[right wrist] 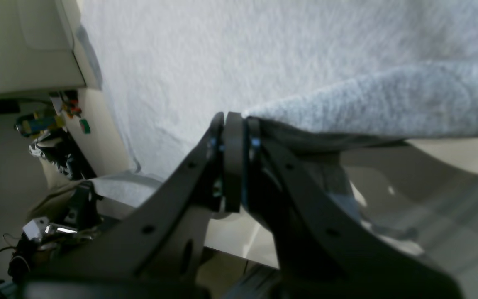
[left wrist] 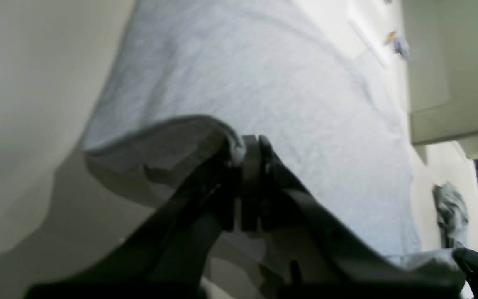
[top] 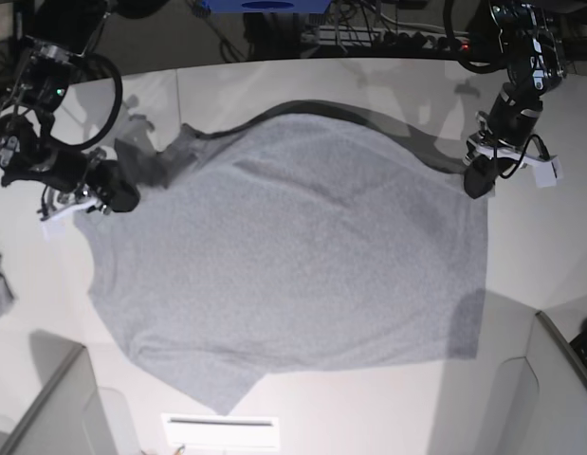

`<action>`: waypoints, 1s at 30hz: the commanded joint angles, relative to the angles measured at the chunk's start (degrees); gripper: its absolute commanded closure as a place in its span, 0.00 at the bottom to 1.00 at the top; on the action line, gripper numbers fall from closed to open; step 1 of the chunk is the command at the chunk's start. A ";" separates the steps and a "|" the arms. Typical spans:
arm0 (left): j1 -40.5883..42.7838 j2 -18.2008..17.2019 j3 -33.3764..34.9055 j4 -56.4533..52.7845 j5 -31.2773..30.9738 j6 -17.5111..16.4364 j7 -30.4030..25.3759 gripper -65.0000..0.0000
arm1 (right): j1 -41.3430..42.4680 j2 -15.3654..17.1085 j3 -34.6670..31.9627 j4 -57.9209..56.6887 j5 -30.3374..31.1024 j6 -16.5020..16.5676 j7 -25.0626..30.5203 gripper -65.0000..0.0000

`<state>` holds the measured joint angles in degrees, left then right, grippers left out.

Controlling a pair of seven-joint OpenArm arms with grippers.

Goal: Fold the T-shirt properly
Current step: 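Hold the shoulder edges up with both grippers, stretching the shirt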

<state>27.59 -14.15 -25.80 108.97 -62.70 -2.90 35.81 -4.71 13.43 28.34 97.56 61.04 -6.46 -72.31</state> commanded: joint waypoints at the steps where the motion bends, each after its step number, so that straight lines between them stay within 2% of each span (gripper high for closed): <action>1: 0.14 -0.66 -0.35 0.97 -0.73 -0.22 -0.96 1.00 | 1.15 1.47 0.28 0.16 1.16 0.09 0.27 1.00; 6: 0.14 -0.66 -0.35 0.97 -0.73 1.71 -1.04 1.00 | 3.00 1.82 0.19 -3.01 1.16 0.09 0.27 1.00; 13: 0.14 -0.48 -0.35 0.97 3.05 2.06 -1.22 1.00 | 3.96 1.82 0.01 -3.62 1.16 0.09 0.27 1.00; 18: 0.93 0.13 -6.33 1.41 2.78 2.06 -0.87 1.00 | 4.14 2.61 0.28 -3.62 1.16 0.09 0.27 1.00; 22: 3.13 0.04 -7.30 2.64 2.78 1.71 3.70 1.00 | 3.88 3.05 0.28 -3.18 1.34 0.17 -0.17 1.00; 25: 4.80 0.22 -7.03 2.99 2.78 1.71 6.69 1.00 | 3.70 2.96 0.37 -3.10 1.51 0.44 -2.54 1.00; 28: 6.65 1.01 -7.12 3.25 2.78 1.62 7.13 1.00 | 3.00 2.61 0.37 -3.10 1.78 0.52 -3.69 1.00; 30: 7.79 1.45 -7.47 3.34 2.87 1.62 7.04 1.00 | 2.03 2.70 0.37 -3.10 5.12 0.52 -3.33 1.00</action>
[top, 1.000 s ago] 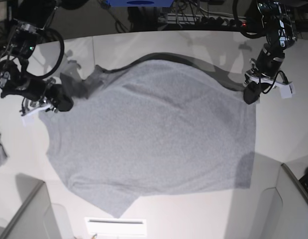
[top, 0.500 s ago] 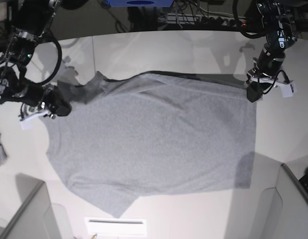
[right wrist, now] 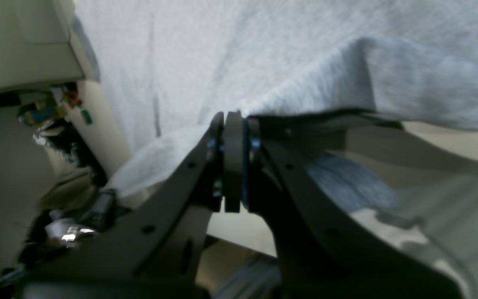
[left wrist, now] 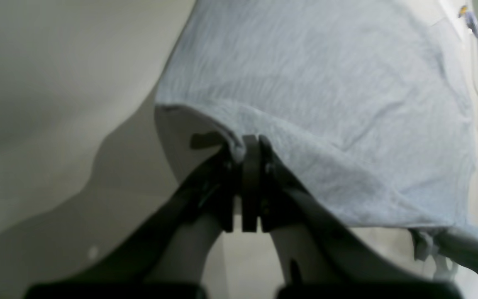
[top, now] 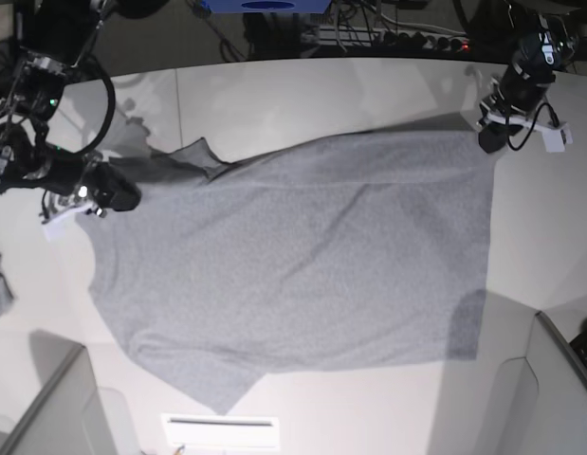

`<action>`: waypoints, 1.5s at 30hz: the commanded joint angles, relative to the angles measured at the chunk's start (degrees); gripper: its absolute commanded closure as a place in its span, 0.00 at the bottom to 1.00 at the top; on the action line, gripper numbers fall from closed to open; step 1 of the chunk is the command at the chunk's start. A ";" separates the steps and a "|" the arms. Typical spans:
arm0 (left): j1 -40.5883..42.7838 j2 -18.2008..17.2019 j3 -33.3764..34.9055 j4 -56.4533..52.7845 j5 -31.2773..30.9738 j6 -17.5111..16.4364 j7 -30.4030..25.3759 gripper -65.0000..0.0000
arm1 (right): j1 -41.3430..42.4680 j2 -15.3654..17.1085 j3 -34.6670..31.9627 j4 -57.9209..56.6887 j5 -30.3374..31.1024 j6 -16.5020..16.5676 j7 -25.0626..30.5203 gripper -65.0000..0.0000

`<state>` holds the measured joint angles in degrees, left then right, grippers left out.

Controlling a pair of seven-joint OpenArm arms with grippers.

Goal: Fold the T-shirt properly
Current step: 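Hold the shoulder edges up with both grippers, stretching the shirt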

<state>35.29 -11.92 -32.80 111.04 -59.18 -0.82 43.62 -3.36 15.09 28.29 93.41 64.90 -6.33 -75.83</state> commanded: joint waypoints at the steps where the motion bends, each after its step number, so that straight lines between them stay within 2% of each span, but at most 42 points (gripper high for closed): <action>1: 0.62 -0.87 -0.48 1.26 -0.56 -0.46 -0.76 1.00 | 0.06 1.30 0.41 1.06 3.80 0.39 0.01 1.00; 3: 1.77 -0.96 -0.30 1.35 -0.47 -0.54 -0.76 1.00 | -1.26 1.48 0.41 1.06 7.49 0.31 0.01 1.00; 5: 2.56 -1.13 -0.21 1.79 -0.47 -0.54 -0.67 1.00 | -3.11 3.41 0.41 1.06 8.55 0.31 -0.08 1.00; 10: 4.58 -0.96 -0.39 2.85 -0.47 -0.54 -0.58 1.00 | -6.62 6.84 1.11 1.06 8.55 0.39 0.27 1.00; 14: 5.99 -0.96 -0.13 2.93 -0.56 -0.54 -0.76 1.00 | -7.50 7.81 3.40 1.06 8.55 0.39 -0.08 1.00; 27: 11.00 -0.96 -0.48 4.08 -0.65 -0.63 -0.85 1.00 | -8.29 7.19 4.01 1.06 8.55 0.39 -1.49 1.00; 34: 10.47 0.01 -3.38 4.08 -0.47 -8.19 -0.93 1.00 | -8.47 3.41 3.66 1.06 8.55 0.39 -1.66 1.00; 39: 10.38 0.01 -5.67 3.90 -0.38 -9.86 -0.93 1.00 | -8.29 2.89 3.66 1.14 8.55 0.39 -1.57 1.00; 45: 10.38 0.10 -5.49 3.73 -0.38 -9.86 -0.93 1.00 | -7.50 1.39 4.01 1.14 8.55 0.39 -1.49 1.00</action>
